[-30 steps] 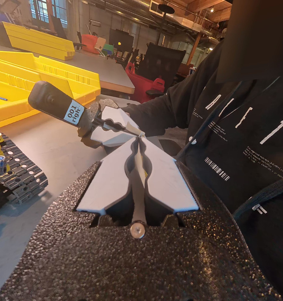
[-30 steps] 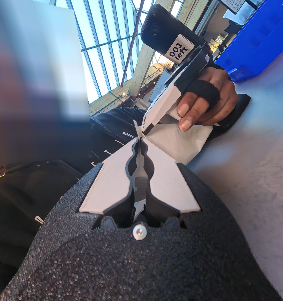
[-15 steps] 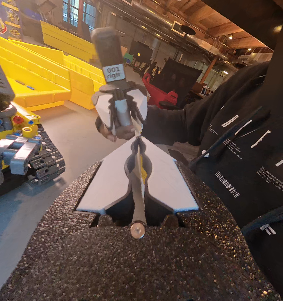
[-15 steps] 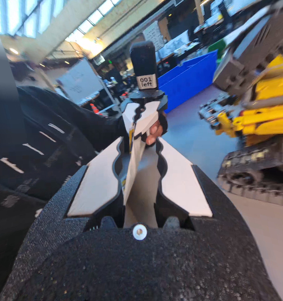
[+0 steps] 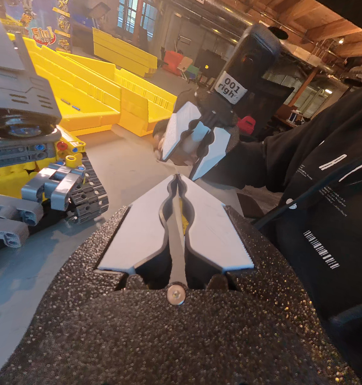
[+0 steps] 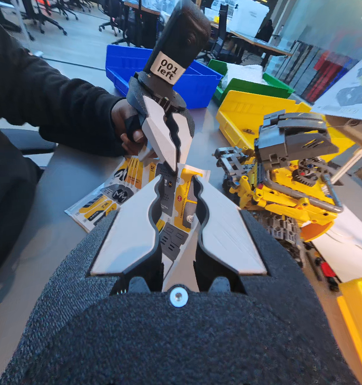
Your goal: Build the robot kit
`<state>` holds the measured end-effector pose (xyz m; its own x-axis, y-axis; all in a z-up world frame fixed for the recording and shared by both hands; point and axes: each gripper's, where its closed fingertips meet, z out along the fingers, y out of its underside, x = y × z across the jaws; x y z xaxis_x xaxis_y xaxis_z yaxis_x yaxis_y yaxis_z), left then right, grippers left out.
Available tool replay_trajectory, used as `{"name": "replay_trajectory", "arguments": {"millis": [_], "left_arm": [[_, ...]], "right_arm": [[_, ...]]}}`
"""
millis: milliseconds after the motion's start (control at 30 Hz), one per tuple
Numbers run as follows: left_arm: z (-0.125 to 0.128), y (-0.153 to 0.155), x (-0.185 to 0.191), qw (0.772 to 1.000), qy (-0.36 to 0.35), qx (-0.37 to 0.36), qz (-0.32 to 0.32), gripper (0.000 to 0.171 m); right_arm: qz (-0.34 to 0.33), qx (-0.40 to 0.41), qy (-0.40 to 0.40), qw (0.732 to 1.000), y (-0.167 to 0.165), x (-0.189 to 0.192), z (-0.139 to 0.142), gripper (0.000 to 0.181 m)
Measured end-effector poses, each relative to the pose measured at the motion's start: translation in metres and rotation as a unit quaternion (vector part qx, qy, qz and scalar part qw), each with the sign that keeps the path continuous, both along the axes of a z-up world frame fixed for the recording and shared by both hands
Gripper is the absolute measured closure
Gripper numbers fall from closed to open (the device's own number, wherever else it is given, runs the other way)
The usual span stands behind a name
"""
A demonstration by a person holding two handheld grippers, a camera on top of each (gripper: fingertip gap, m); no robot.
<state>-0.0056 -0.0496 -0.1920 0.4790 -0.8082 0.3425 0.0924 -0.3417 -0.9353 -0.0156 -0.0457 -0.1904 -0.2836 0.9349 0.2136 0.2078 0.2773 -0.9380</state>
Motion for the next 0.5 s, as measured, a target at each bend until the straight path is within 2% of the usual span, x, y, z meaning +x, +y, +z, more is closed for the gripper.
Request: {"name": "replay_trajectory", "arguments": {"millis": [167, 500], "left_arm": [[-0.002, -0.006, 0.007, 0.999, 0.03, 0.022, -0.013, 0.171], [-0.004, -0.008, 0.007, 0.998, 0.057, 0.034, -0.011, 0.171]], "right_arm": [[0.042, -0.068, -0.005, 0.997, -0.01, 0.002, -0.002, 0.166], [0.079, -0.157, -0.015, 0.984, -0.013, 0.005, -0.003, 0.174]]}}
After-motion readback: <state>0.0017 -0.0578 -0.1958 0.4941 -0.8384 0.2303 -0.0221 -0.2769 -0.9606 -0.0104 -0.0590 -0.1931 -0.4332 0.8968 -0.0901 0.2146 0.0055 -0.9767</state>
